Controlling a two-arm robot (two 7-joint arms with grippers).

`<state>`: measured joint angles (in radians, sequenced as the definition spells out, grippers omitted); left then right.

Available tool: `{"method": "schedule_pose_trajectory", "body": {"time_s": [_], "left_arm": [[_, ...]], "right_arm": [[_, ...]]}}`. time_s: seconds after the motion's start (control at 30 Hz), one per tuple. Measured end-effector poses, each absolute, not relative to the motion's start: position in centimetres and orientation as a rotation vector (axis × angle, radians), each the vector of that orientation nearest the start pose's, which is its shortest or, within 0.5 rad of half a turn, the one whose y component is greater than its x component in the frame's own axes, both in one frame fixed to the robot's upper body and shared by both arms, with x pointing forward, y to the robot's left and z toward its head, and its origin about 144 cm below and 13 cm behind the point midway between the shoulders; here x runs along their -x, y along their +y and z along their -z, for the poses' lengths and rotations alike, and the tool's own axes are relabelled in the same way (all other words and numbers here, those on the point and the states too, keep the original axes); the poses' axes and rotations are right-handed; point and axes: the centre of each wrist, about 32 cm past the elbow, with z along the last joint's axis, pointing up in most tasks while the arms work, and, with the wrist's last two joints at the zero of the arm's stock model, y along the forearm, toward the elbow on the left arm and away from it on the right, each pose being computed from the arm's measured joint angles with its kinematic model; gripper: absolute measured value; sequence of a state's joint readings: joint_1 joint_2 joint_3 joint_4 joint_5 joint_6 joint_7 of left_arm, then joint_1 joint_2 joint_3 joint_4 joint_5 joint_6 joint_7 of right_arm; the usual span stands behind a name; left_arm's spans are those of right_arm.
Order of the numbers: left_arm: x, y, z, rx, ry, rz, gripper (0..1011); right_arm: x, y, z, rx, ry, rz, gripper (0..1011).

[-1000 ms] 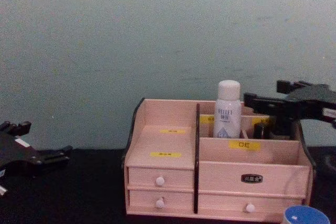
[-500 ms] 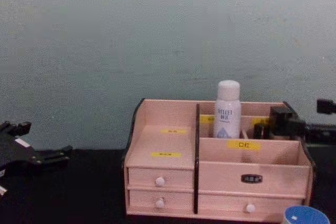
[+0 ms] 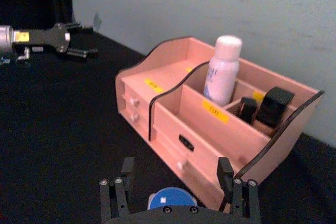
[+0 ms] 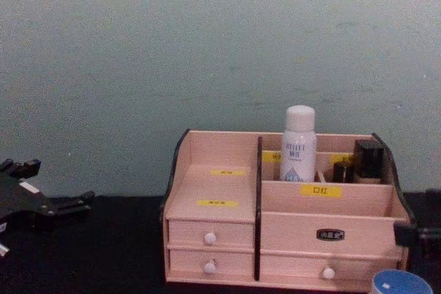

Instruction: Pick up the facial cleanser and watermelon frost from the table and place them into the tiered storage box.

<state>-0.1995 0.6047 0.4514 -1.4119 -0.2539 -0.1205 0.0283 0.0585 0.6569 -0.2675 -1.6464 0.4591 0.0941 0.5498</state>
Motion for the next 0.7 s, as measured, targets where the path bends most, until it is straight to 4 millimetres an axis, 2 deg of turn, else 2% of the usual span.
{"method": "schedule_pose_trajectory", "body": {"time_s": [0.7], "left_arm": [[-48.9,31.0,-114.0,-0.304,-0.285,-1.248,1001]], "right_arm": [[-46.6,-32.1,-117.2,0.353,0.077,0.736,1000]]}}
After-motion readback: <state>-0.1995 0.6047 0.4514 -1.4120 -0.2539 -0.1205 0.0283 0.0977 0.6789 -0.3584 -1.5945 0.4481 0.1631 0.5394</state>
